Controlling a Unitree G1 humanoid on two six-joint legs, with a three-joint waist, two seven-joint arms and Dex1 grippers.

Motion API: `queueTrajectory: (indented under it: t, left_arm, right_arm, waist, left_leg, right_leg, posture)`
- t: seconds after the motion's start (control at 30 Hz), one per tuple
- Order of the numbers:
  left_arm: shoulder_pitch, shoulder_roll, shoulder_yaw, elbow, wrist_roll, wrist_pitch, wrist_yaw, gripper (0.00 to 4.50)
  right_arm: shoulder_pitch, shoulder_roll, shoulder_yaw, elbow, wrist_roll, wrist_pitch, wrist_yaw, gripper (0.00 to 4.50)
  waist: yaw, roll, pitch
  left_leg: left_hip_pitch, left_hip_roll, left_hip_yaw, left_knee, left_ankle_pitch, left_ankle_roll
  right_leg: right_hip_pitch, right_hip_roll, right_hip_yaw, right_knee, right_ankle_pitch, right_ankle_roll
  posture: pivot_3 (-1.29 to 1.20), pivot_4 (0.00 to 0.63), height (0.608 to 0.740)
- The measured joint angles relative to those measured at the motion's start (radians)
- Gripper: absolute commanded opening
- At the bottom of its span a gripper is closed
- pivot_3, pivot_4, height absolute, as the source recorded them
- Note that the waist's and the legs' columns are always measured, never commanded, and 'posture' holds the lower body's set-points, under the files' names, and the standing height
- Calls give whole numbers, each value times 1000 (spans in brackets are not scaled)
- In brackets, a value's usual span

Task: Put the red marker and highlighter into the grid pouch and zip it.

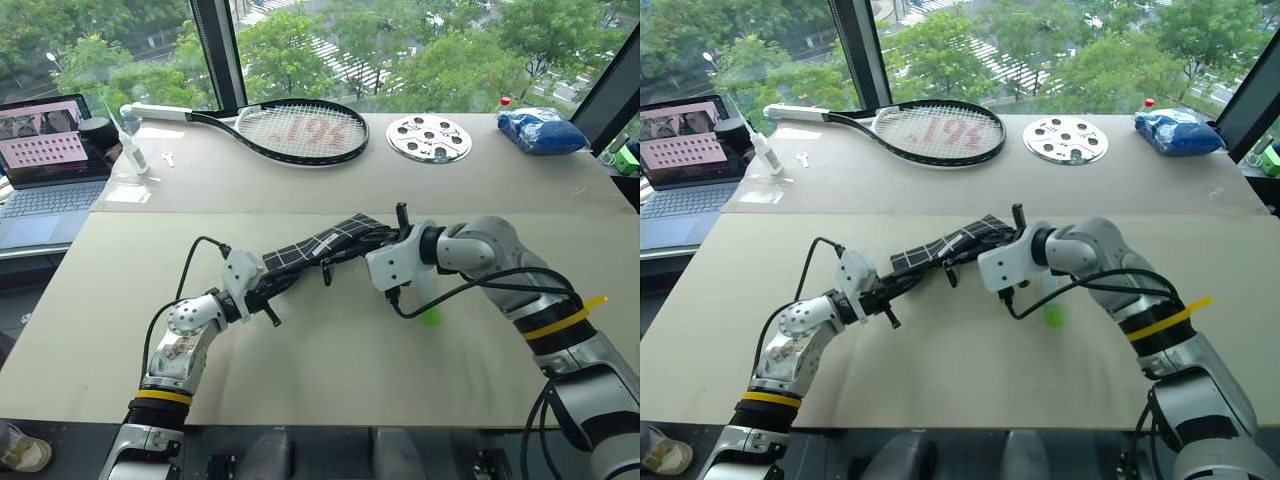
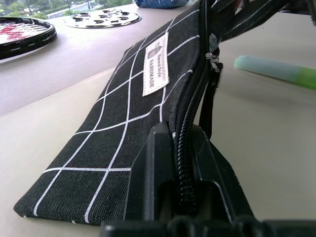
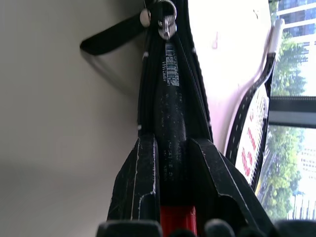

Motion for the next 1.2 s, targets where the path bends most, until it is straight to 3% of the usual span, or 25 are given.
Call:
queueTrajectory:
  t: [0.33, 0.4, 0.53, 0.77, 0.9, 1.2]
  left_arm:
    - [11, 20, 10, 0, 0, 38, -4, 0]
    - [16, 21, 19, 0, 0, 38, -4, 0]
    - [18, 15, 20, -38, -1, 38, -2, 0]
    - [24, 5, 20, -63, -11, 44, 4, 0]
    - [22, -12, 34, -71, -42, 79, 28, 0]
    - [3, -24, 50, -70, -66, 108, 42, 0]
  right_arm:
    - [-26, 100, 68, 154, -122, -157, -138, 481]
    - [-23, 120, 65, 169, -117, -156, -143, 1496]
    - [-4, 147, 69, 171, -62, -145, -103, 2731]
    - [-37, 110, -58, 169, 144, -4, 9, 2731]
    - [-38, 22, -188, 90, 303, 125, 94, 2731]
    - [192, -131, -374, -250, 595, 619, 211, 2731]
  waist:
    - [-15, 0, 0]
    - [-19, 0, 0]
    - [-21, 0, 0]
    - [-19, 0, 0]
    - [-16, 0, 0]
    - [-5, 0, 0]
  left_leg:
    - [0, 0, 0, 0, 0, -1]
    - [0, 0, 0, -1, 0, -1]
    - [0, 0, -1, -1, 0, -1]
    - [0, 0, -1, -1, 0, 1]
    - [0, 0, -1, -1, -1, 1]
    - [-1, 0, -1, 0, -4, 6]
  right_leg:
    - [0, 0, 0, 0, 0, 0]
    - [0, 0, 0, 0, 0, 0]
    - [0, 0, 0, 0, 0, 0]
    - [0, 0, 0, 0, 0, 0]
    - [0, 0, 0, -1, 0, 0]
    - [0, 0, 0, 0, 0, 0]
  posture:
    - [0, 150, 740]
    - [0, 150, 740]
    - [0, 150, 740]
    - [0, 150, 740]
    - [0, 150, 740]
    - [0, 150, 740]
